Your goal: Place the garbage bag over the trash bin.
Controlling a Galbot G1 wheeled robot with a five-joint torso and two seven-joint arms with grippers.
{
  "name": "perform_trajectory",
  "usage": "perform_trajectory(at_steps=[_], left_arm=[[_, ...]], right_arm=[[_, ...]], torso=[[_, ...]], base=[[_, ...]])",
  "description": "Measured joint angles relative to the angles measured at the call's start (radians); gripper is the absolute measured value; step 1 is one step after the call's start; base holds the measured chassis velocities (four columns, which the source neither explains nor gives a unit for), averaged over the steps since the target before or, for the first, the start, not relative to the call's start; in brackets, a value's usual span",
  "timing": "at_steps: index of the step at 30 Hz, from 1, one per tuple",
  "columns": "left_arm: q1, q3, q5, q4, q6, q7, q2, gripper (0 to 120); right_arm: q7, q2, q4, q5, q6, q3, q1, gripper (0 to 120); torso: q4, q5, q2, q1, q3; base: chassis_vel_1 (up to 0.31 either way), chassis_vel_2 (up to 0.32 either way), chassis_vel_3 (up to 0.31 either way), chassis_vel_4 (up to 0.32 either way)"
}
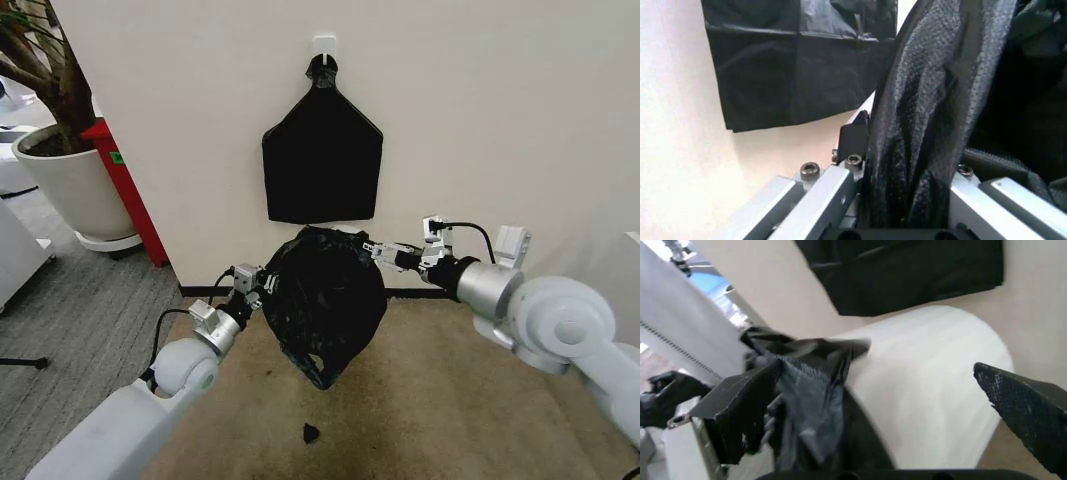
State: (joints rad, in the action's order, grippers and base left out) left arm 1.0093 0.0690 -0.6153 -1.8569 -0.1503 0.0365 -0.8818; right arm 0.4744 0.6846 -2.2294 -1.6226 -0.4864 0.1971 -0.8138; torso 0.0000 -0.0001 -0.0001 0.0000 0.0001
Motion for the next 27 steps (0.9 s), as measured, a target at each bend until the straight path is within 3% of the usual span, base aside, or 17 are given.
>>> perform_trajectory(at_steps=[13, 22, 27], left_arm=[[0.034, 0.008, -0.033, -0.038, 0.016, 0.000, 0.010, 1], [0.059, 0.003, -0.110, -0.030, 0.062, -0.023, 0.007, 1], [0.059, -0.003, -0.118, -0.034, 0.067, -0.025, 0.006, 1]], right_arm=[[-0.032, 0.008, 0.103, 0.082, 0.001, -0.019, 0.012, 100], [-0.015, -0.017, 0.069, -0.118, -0.001, 0.023, 0.012, 100], [-0.018, -0.019, 0.063, -0.149, -0.016, 0.023, -0.005, 100]], torso=[[0.0000, 0.0003, 0.000, 0.000, 0.000], [0.0001, 0.0000, 0.000, 0.000, 0.000], [0.0000, 0.0000, 0.000, 0.000, 0.000]], base=[[0.000, 0.000, 0.000, 0.000], [0.000, 0.000, 0.000, 0.000], [0.000, 0.000, 0.000, 0.000]])
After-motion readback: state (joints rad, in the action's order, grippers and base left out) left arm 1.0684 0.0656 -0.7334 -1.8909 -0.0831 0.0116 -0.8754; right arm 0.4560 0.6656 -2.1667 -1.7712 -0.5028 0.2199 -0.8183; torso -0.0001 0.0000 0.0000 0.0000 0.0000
